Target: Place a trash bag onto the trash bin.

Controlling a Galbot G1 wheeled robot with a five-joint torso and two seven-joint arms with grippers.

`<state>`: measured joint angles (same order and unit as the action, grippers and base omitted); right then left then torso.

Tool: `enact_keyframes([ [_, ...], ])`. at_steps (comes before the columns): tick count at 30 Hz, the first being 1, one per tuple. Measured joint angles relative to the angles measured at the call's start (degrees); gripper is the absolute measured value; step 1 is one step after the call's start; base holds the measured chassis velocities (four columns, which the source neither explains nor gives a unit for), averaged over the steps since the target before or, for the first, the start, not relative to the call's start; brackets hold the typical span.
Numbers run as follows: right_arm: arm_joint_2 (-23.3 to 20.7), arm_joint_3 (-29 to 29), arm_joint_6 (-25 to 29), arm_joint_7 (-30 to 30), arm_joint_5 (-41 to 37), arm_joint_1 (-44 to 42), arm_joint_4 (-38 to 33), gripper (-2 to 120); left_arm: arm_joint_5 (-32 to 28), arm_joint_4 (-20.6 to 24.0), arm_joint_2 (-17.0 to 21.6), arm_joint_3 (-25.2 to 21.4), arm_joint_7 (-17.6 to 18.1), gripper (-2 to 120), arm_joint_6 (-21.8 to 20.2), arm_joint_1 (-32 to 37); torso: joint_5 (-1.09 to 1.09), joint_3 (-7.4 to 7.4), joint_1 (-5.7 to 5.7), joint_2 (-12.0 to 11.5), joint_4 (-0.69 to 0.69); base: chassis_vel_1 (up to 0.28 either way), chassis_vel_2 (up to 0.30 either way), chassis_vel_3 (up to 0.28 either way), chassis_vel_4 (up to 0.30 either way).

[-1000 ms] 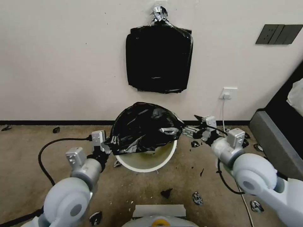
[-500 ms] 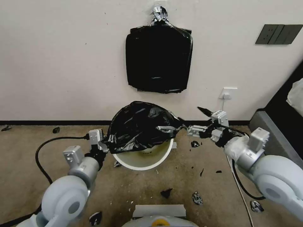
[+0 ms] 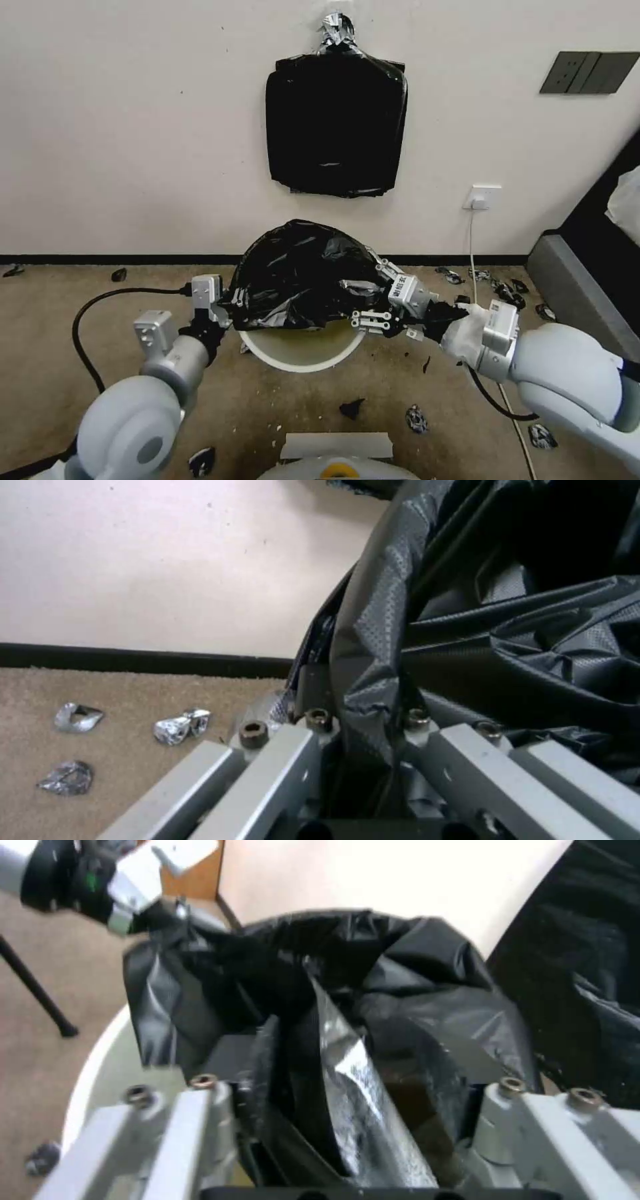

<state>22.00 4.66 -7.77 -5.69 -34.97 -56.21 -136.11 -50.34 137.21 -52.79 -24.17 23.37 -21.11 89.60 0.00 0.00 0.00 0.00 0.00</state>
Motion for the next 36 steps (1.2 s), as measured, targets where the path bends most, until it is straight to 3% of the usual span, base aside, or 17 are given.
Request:
enact_keyframes([
  [9, -0.98, 1.74, 0.01, -1.71, 1.06, 2.08, 0.85, 24, 0.29, 0.33, 0.16, 0.16, -0.56, 4, -0.16, -0.11, 0.00, 0.00, 0.00, 0.00, 0.00, 0.000, 0.000, 0.000, 0.000],
  [13, -1.71, 1.95, 0.41, -2.52, 1.44, 1.58, 1.05, 2, 0.64, 0.34, 0.05, 0.40, -0.49, 4, -0.20, -0.32, 0.00, 0.00, 0.00, 0.00, 0.00, 0.000, 0.000, 0.000, 0.000],
  [17, -1.89, 1.87, 1.31, -2.94, 0.50, 0.79, 0.41, 0, -0.18, 0.47, -0.30, 0.40, 0.77, 4, -0.37, -0.41, 0.01, 0.00, 0.00, 0.00, 0.00, 0.000, 0.000, 0.000, 0.000],
  [26, -2.64, 1.55, 9.27, -9.50, 3.64, -5.80, 0.63, 0, -14.43, 1.58, -1.09, -1.04, 8.13, 4, -2.89, -2.94, 0.00, 0.00, 0.00, 0.00, 0.00, 0.000, 0.000, 0.000, 0.000],
  [36, -3.07, 0.26, 12.21, -11.28, 5.34, -10.93, 2.30, 0, -19.95, 2.08, -0.32, -2.79, 10.43, 4, -4.02, -3.99, 0.00, 0.00, 0.00, 0.00, 0.00, 0.000, 0.000, 0.000, 0.000],
])
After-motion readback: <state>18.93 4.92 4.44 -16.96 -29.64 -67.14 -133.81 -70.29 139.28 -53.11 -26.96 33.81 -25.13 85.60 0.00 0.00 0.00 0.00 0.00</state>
